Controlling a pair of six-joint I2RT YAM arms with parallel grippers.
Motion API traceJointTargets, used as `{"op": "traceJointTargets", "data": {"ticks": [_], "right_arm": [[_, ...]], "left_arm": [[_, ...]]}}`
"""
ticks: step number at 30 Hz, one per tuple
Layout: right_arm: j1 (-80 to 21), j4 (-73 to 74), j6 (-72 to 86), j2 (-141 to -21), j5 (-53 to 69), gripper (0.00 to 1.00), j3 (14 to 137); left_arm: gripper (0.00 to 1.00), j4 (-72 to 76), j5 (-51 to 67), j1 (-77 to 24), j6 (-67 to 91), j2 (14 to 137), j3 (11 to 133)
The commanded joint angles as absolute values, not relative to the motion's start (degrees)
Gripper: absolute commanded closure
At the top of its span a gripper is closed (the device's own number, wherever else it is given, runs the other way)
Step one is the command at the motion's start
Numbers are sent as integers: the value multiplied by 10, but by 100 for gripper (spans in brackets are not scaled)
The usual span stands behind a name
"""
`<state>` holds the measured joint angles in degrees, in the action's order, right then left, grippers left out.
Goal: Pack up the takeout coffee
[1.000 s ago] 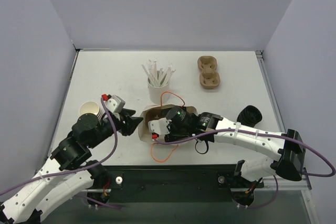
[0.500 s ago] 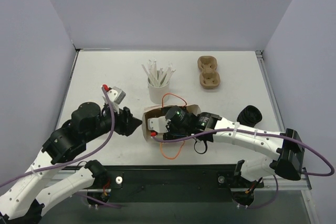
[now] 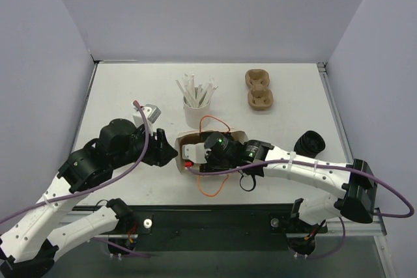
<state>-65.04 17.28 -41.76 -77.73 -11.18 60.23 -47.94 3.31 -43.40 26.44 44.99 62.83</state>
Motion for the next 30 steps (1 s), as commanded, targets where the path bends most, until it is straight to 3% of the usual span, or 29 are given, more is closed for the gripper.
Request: {"op": "traceJointTargets", "data": {"ticks": [1,12,16,17,20,26,30], "right_arm": [[-656,164,-390,-762,-134,30,591],[-644,149,-378,-738,-137,30,574],[-639,146,-380,-725,-134,30,570],[-637,146,-378,-720,-128,30,570],[-625,147,-375,-697,-93,30,568],[-614,165,-409,-664,-54,30,561],[-613,174,-439,-668,-57,30,558]], "left_arm": [[44,-498,40,-434,321,455,634],[54,-411,24,-433,381,446,564],[74,-380,40,-434,335,466,553],[88,-368,33,-433,324,466,549],[100,-328,4,-434,286,450,524],[100,-166,-19,-434,198,375,447],[100,-149,-7,-433,178,375,425]]}}
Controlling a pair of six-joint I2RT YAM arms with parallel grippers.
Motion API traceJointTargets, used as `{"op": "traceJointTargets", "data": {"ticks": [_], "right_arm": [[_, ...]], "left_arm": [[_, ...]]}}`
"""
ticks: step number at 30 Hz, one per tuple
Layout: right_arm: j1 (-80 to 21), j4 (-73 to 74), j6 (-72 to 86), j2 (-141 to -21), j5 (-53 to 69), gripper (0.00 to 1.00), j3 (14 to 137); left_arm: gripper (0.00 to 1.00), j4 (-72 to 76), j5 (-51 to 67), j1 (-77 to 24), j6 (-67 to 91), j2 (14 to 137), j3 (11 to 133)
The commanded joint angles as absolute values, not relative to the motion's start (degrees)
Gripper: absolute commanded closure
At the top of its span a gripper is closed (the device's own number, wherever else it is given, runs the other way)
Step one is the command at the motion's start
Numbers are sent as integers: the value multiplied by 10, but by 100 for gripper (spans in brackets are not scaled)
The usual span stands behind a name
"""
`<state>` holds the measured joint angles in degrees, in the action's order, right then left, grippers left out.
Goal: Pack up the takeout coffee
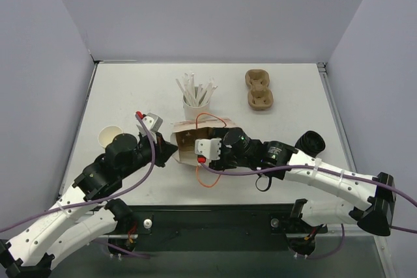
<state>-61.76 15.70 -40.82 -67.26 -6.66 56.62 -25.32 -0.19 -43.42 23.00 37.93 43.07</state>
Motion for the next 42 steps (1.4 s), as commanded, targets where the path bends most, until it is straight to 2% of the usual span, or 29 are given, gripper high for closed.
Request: {"op": "traceJointTargets", "data": {"ticks": [1,12,24,32,37,41,42], "right_arm": [[-613,174,-452,-672,-55,30,559],[-605,122,-518,-733,-43,30,564],[-577,87,-574,-797,-5,30,570],[-564,78,-603,-842,-8,24,591],[-553,90,-601,-857,-6,29,604],[-546,109,-602,-864,-4,38,619],[-543,111,-605,-866,-4,42,620]], "left_arm": [[100,-149,0,-433,176,374,422],[100,-142,49,-433,134,320,372],[100,-137,94,-433,121,316,367],[100,-114,105,-433,127,313,353],[100,-113,113,-432,129,315,357],[100,-120,111,-432,131,312,361],[100,-124,108,-433,131,312,361]]}}
